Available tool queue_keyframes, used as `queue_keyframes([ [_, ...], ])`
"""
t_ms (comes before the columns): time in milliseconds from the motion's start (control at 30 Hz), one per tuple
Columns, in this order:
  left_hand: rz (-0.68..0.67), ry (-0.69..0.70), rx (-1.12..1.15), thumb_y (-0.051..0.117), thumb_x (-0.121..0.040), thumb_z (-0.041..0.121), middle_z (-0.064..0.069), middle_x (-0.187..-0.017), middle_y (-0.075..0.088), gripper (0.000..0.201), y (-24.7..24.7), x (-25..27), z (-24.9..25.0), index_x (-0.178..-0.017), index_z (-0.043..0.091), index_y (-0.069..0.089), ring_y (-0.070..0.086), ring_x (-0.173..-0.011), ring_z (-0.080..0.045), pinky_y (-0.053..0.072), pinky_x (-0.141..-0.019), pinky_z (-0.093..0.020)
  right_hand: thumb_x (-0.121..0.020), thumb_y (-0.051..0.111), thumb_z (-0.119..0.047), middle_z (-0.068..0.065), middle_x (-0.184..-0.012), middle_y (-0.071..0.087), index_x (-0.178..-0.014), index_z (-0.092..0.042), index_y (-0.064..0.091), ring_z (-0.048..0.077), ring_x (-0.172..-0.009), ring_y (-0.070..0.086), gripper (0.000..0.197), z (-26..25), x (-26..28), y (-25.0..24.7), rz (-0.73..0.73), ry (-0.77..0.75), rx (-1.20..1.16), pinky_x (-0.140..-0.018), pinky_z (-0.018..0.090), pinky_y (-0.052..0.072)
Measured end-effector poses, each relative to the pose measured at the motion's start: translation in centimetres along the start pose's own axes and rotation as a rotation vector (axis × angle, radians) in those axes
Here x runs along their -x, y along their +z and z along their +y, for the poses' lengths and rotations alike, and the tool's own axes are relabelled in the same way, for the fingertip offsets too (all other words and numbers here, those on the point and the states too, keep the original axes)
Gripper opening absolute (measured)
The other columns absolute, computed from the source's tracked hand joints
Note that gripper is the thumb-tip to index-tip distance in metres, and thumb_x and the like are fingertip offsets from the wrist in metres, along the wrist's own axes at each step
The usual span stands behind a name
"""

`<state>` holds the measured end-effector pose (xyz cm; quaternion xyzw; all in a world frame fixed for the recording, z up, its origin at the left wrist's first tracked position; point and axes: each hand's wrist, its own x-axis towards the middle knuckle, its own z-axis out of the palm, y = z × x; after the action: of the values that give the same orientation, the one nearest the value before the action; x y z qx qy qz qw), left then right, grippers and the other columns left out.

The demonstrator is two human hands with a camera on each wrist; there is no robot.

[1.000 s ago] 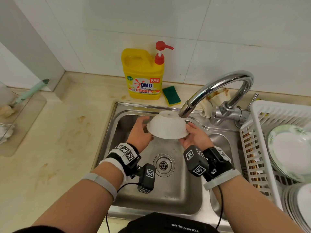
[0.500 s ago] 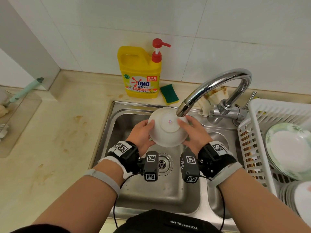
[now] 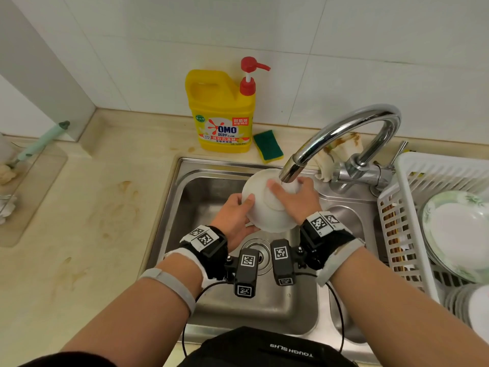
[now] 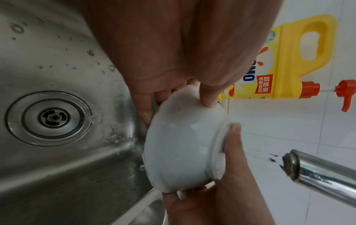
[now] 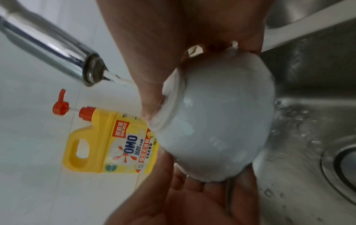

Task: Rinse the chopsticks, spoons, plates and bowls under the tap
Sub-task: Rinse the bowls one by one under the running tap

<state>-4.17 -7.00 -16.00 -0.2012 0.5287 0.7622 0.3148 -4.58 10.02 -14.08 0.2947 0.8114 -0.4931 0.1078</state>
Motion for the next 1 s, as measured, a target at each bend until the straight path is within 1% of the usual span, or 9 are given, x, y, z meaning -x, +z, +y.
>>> queue_keyframes([
  [100,0.004,-0.002,-0.001,0.05,-0.107,0.03,-0.011,-0.135,0.057,0.034,-0.4,0.0,0.3,-0.134,0.009,0.047,0.061,-0.12,-0.03,0.059,-0.086,-0.046,-0.084,0.067,-0.065,0.008,-0.15,0.045,-0.147,-0.022,0.039,0.027,-0.131,0.05,0.081,0.1,-0.3,0.0,-0.004,-0.008,-0.084,-0.101,0.037,0.043],
  [167,0.022,-0.001,0.001,0.05,-0.107,0.03,-0.01,-0.135,0.057,0.034,-0.8,-0.1,0.5,-0.134,0.011,0.047,0.062,-0.12,-0.029,0.058,-0.091,-0.048,-0.073,0.065,-0.072,0.003,-0.15,0.049,-0.145,-0.029,0.044,0.024,-0.13,0.052,0.087,0.5,-0.2,0.0,-0.042,-0.013,-0.138,-0.109,0.047,0.045],
  [233,0.042,-0.002,0.016,0.05,-0.107,0.03,-0.01,-0.137,0.057,0.036,-0.9,-0.3,0.7,-0.137,0.01,0.046,0.061,-0.121,-0.03,0.057,-0.094,-0.05,-0.063,0.066,-0.077,-0.004,-0.145,0.054,-0.143,-0.035,0.047,0.021,-0.127,0.056,0.092,1.2,-0.1,-0.3,-0.091,-0.038,-0.168,-0.107,0.052,0.048],
  [367,0.043,-0.015,0.05,0.05,-0.107,0.03,-0.012,-0.138,0.056,0.039,-0.8,-0.3,0.8,-0.139,0.009,0.043,0.061,-0.121,-0.031,0.058,-0.091,-0.051,-0.066,0.083,-0.063,-0.01,-0.125,0.065,-0.132,-0.031,0.054,0.013,-0.114,0.064,0.079,1.2,0.1,-0.7,-0.162,-0.1,-0.066,-0.099,0.046,0.055],
  [500,0.021,-0.008,0.027,0.051,-0.106,0.029,-0.012,-0.136,0.057,0.037,-0.3,-0.1,0.5,-0.136,0.009,0.044,0.063,-0.118,-0.031,0.059,-0.089,-0.05,-0.042,0.081,-0.088,-0.004,-0.139,0.056,-0.144,-0.029,0.042,0.021,-0.125,0.057,0.124,1.2,-0.4,0.0,-0.111,-0.102,0.06,-0.102,0.048,0.052],
  [633,-0.012,-0.02,0.014,0.052,-0.106,0.028,-0.014,-0.136,0.056,0.036,-0.2,0.1,0.3,-0.134,0.007,0.043,0.063,-0.12,-0.032,0.059,-0.091,-0.05,-0.068,0.077,-0.074,0.008,-0.148,0.042,-0.152,-0.022,0.031,0.027,-0.132,0.047,0.108,0.1,0.5,0.1,-0.033,-0.03,0.072,-0.104,0.039,0.045],
  [800,-0.017,-0.024,-0.014,0.052,-0.106,0.027,-0.013,-0.132,0.059,0.028,-0.7,0.2,0.6,-0.125,0.007,0.048,0.064,-0.115,-0.029,0.058,-0.092,-0.049,-0.084,0.068,-0.065,0.006,-0.14,0.048,-0.144,-0.02,0.041,0.026,-0.125,0.052,0.08,0.4,-0.3,0.0,-0.022,0.009,-0.077,-0.096,0.036,0.043],
  [867,0.003,-0.021,-0.009,0.051,-0.106,0.026,-0.013,-0.13,0.06,0.027,-0.9,0.1,0.7,-0.125,0.007,0.05,0.065,-0.111,-0.027,0.059,-0.089,-0.047,-0.081,0.07,-0.065,0.001,-0.135,0.053,-0.138,-0.022,0.046,0.024,-0.121,0.055,0.075,0.4,-0.3,0.1,-0.049,0.024,-0.143,-0.101,0.041,0.047],
  [1000,0.042,-0.003,-0.012,0.05,-0.107,0.029,-0.012,-0.131,0.062,0.034,-1.2,0.0,0.7,-0.131,0.005,0.05,0.065,-0.112,-0.029,0.06,-0.085,-0.045,-0.057,0.07,-0.073,-0.001,-0.133,0.061,-0.136,-0.025,0.052,0.023,-0.117,0.062,0.094,1.3,-0.5,0.0,-0.114,0.011,-0.214,-0.102,0.053,0.052],
])
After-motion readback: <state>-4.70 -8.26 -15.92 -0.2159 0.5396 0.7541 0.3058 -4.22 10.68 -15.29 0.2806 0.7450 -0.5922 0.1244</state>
